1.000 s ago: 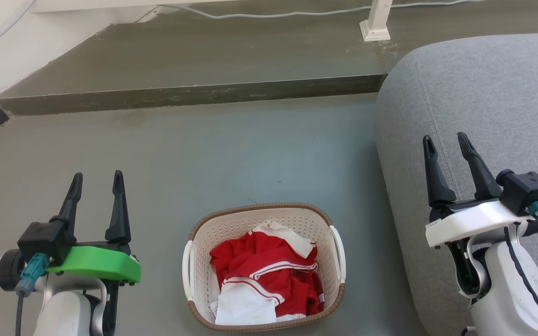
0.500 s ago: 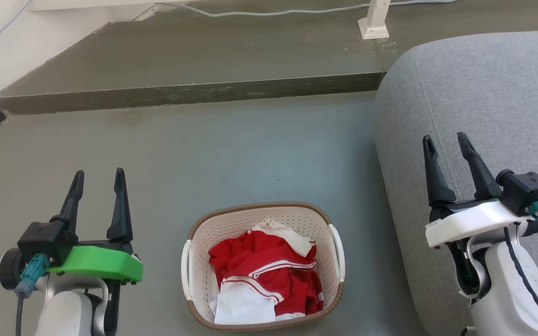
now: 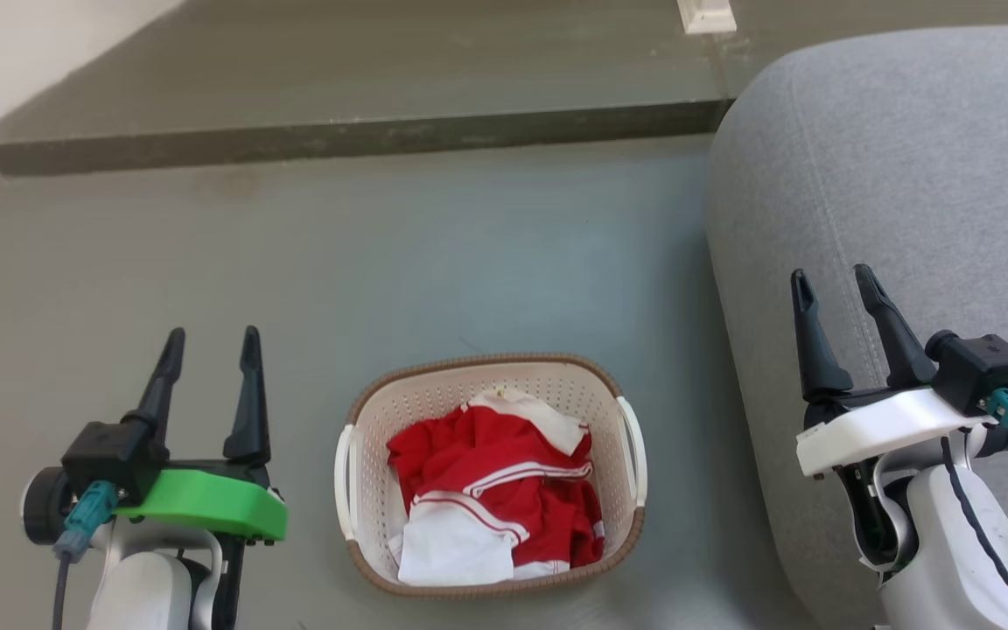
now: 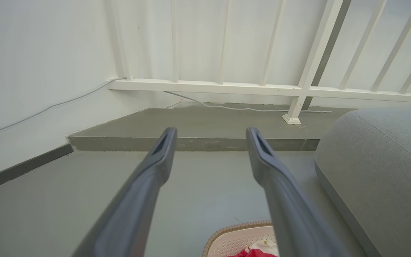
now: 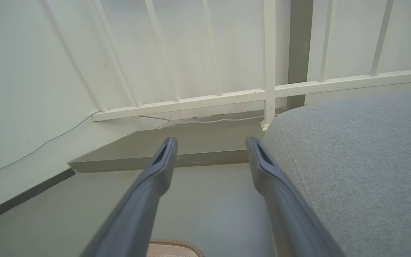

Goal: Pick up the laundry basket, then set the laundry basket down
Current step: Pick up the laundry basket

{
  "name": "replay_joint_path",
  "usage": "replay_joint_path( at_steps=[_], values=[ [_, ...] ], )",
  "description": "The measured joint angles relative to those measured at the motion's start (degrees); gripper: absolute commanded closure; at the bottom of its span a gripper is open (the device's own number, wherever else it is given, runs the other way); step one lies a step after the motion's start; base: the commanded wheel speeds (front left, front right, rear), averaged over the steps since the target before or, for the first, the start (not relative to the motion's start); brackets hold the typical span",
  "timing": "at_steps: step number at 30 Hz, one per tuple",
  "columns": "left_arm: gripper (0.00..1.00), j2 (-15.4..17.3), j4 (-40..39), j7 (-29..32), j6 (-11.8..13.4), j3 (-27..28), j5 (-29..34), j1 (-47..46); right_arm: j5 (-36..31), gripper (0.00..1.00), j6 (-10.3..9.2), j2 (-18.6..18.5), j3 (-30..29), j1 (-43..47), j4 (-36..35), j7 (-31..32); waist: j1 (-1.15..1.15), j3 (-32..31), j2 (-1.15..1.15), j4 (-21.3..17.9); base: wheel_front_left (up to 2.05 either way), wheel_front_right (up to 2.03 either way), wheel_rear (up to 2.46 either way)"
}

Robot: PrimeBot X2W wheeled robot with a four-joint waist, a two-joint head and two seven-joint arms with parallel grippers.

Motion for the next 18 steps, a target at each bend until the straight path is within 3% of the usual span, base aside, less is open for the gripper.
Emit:
replay_joint_path(
  at_steps=[18],
  values=[
    [0.00, -0.12, 9.60, 0.01, -1.46, -4.11, -0.01, -6.94, 0.92, 0.00, 0.02, 0.13, 2.15, -4.60, 8.12, 0.01, 0.00, 11.52, 0.00, 0.28, 0.00, 0.00, 0.00]
  ],
)
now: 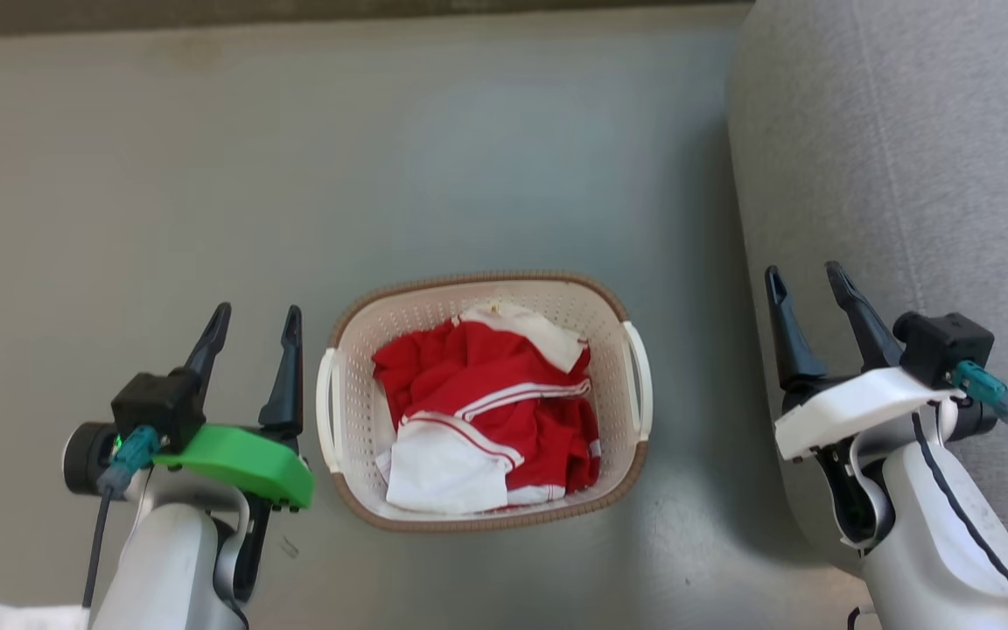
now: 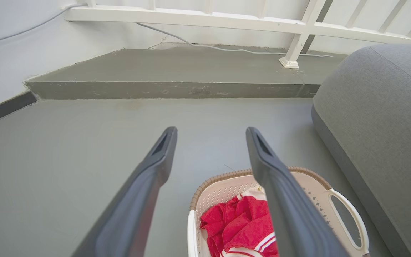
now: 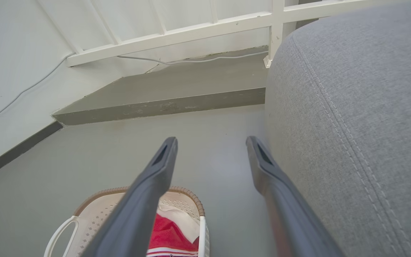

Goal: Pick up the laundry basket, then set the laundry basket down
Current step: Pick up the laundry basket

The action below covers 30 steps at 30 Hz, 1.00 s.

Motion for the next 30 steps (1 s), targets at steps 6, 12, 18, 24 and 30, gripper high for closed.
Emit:
replay_joint_path(
  at_steps=[6, 12, 18, 24, 30],
  values=[
    [0.00, -0.09, 4.53, 0.34, -0.22, -0.74, -0.33, -3.82, 0.30, 0.00, 0.18, -0.04, 0.54, -3.08, 4.86, 0.71, 0.00, 4.23, 0.00, 0.39, 0.00, 0.00, 0.00],
    [0.00, -0.26, 10.60, 1.55, -0.75, -2.30, -1.56, -8.40, 0.66, 0.00, 0.49, -0.07, 2.20, -6.93, 11.11, 2.10, 0.00, 8.91, 0.00, 1.14, 0.00, 0.00, 0.00],
    [0.00, -0.37, 14.67, 2.86, -0.81, -3.72, -1.75, -11.89, 0.74, 0.00, 0.51, -0.11, 3.75, -9.99, 15.44, 2.91, 0.00, 12.11, 0.00, 1.92, 0.00, 0.00, 0.00],
    [0.00, -0.66, 18.94, 3.82, -0.99, -5.34, -2.53, -15.78, 1.30, 0.00, 0.51, -0.14, 4.59, -12.48, 21.27, 4.14, 0.00, 15.78, 0.00, 2.94, 0.00, 0.00, 0.00],
    [0.00, -0.97, 23.56, 4.98, -1.04, -6.37, -4.53, -19.15, 1.78, 0.00, 0.51, -0.15, 5.88, -16.25, 25.93, 5.63, 0.00, 19.51, 0.00, 3.69, 0.00, 0.00, 0.00]
  ],
)
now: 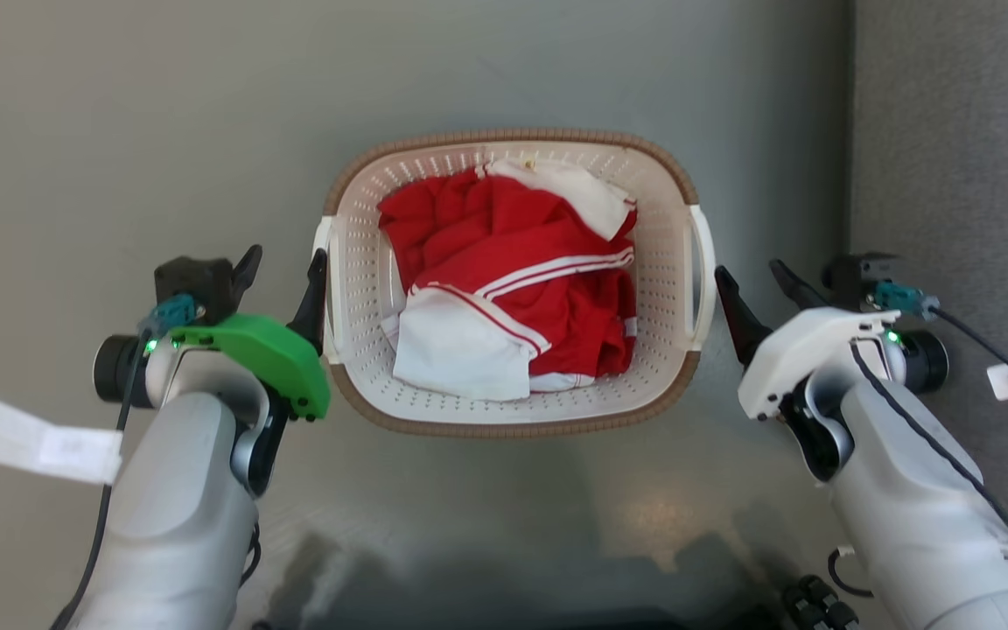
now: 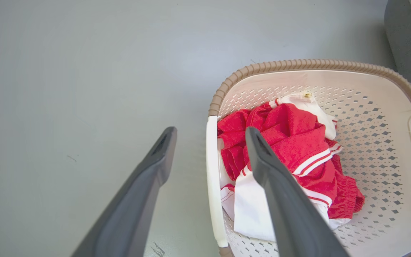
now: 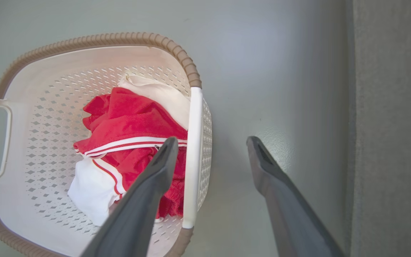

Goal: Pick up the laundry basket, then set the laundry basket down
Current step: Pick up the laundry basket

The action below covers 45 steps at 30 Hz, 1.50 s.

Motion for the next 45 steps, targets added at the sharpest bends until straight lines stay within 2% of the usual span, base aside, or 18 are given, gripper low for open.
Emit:
replay_joint_path(
  at_steps=[9, 20, 21, 22, 23, 26, 27, 28, 29, 30, 45],
  values=[
    [0.00, -0.35, 4.92, 2.91, -0.02, -2.86, -2.13, -5.76, -0.01, 0.00, 0.00, -0.02, 5.23, -6.60, 3.19, 0.82, 0.00, 5.59, 0.00, 0.34, 0.00, 0.00, 0.00],
    [0.00, -0.44, 9.29, 4.75, -0.02, -7.12, -6.21, -10.81, -0.02, 0.00, 0.00, -0.08, 8.62, -12.54, 7.49, 1.71, 0.00, 11.26, 0.00, -0.30, 0.00, 0.00, 0.00],
    [0.00, -0.44, 9.58, 4.74, -0.02, -7.42, -6.81, -11.04, 0.03, 0.30, 0.00, -0.07, 8.89, -12.83, 7.82, 1.69, 0.01, 11.60, 0.00, -0.33, 0.00, 0.00, 0.00],
    [0.00, -0.44, 9.80, 4.74, -0.02, -7.87, -7.33, -11.20, 0.29, 0.53, 0.00, -0.08, 9.12, -13.12, 8.15, 1.68, 0.01, 11.87, 0.00, -0.34, 0.00, 0.00, 0.00],
    [0.00, -0.44, 10.07, 4.74, -0.02, -8.40, -7.71, -11.33, 0.83, 0.58, 0.00, -0.08, 9.36, -13.38, 8.39, 1.60, 0.01, 12.07, 0.00, -0.34, 0.00, 0.00, 0.00],
    [0.15, -0.47, 11.05, 4.78, -0.02, -9.71, -8.55, -11.57, 2.10, 0.59, 0.09, -0.05, 10.31, -13.73, 8.80, 1.22, 0.01, 12.28, 0.00, -0.24, 0.00, 0.00, 0.00],
    [0.31, -0.47, 11.17, 4.81, -0.02, -10.27, -8.81, -11.57, 2.40, 0.62, 0.09, 0.05, 10.62, -13.86, 8.99, 1.11, 0.00, 12.30, 0.00, -0.21, 0.00, 0.00, 0.00],
    [0.55, -0.46, 11.22, 4.94, -0.02, -10.70, -9.18, -11.57, 2.61, 0.78, 0.09, 0.04, 10.81, -14.01, 9.22, 1.09, 0.01, 12.32, 0.00, -0.19, 0.00, 0.00, 0.00],
    [0.75, -0.47, 11.25, 4.94, -0.02, -11.15, -9.87, -11.58, 2.85, 0.93, 0.10, 0.02, 11.00, -14.21, 9.46, 0.91, 0.01, 12.33, 0.00, -0.17, 0.00, 0.00, 0.00],
    [1.00, -0.47, 11.27, 4.95, -0.02, -11.72, -10.57, -11.63, 3.11, 1.00, 0.09, 0.04, 11.15, -14.41, 9.69, 0.82, 0.01, 12.33, 0.00, -0.15, 0.00, 0.00, 0.00],
    [1.00, -0.45, 13.61, 3.82, 0.14, -15.79, -14.70, -13.22, 6.71, 1.00, -0.01, -0.04, 12.93, -15.71, 12.76, -1.32, 0.00, 11.94, 0.00, 0.15, 0.00, 0.00, 0.00]
  ],
)
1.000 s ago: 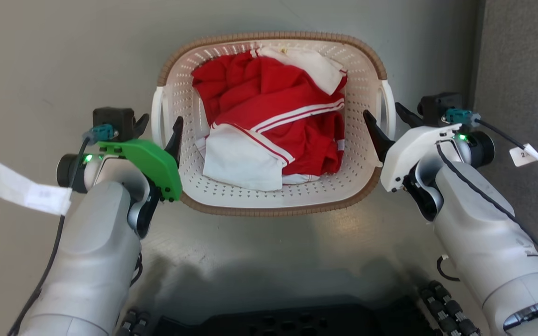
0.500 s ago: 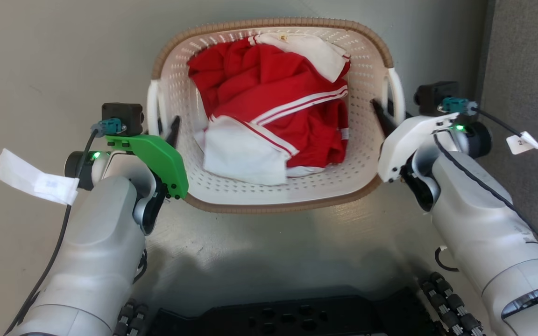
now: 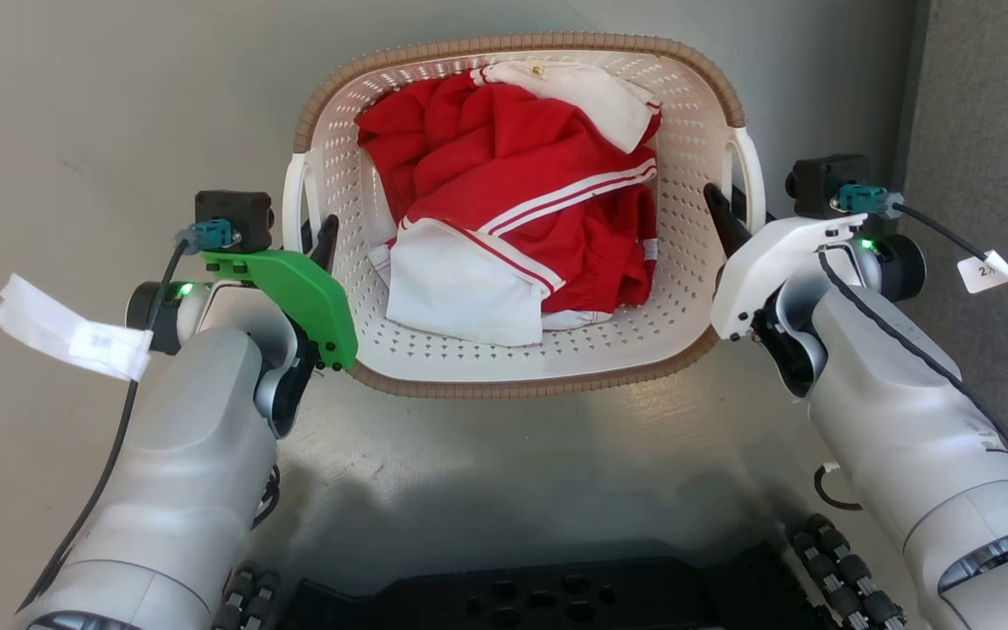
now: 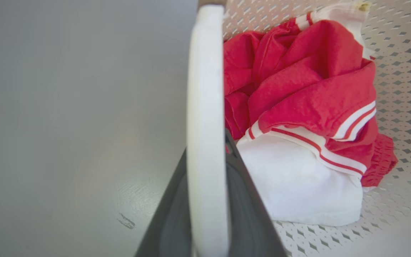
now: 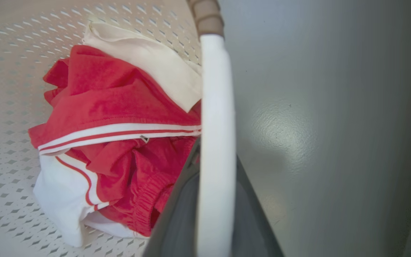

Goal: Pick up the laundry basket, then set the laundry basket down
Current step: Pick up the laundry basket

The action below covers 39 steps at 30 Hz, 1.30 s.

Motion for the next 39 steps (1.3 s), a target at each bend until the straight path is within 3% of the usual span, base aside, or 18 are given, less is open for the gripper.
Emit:
replay_joint_path(
  at_steps=[15, 39],
  values=[
    [1.00, -0.10, 3.76, -2.11, -0.01, -4.13, -1.82, -0.47, 6.21, 1.00, 0.00, 0.00, 3.56, 0.36, 1.86, -0.87, 0.00, -6.61, 0.00, -0.43, 0.00, 0.00, 0.00],
    [1.00, 0.48, 6.49, 6.06, -0.01, -9.65, -9.83, 3.93, 14.55, 1.00, -0.10, -0.01, 11.83, 1.67, 4.14, 15.02, -0.01, -24.02, 0.00, -2.42, 0.00, 0.00, 0.00]
  ],
)
